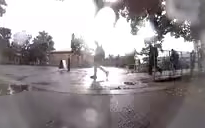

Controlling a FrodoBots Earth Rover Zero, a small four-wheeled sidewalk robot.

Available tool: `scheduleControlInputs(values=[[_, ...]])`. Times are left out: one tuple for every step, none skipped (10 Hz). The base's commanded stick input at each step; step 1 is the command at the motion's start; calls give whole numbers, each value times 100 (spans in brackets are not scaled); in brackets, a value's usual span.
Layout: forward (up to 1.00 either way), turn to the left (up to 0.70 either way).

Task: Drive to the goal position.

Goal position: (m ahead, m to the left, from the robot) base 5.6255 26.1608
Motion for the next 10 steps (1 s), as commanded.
scheduleControlInputs(values=[[85,0],[68,0],[27,0],[13,0],[0,0],[0,0],[0,0],[0,0],[0,0],[0,0]])
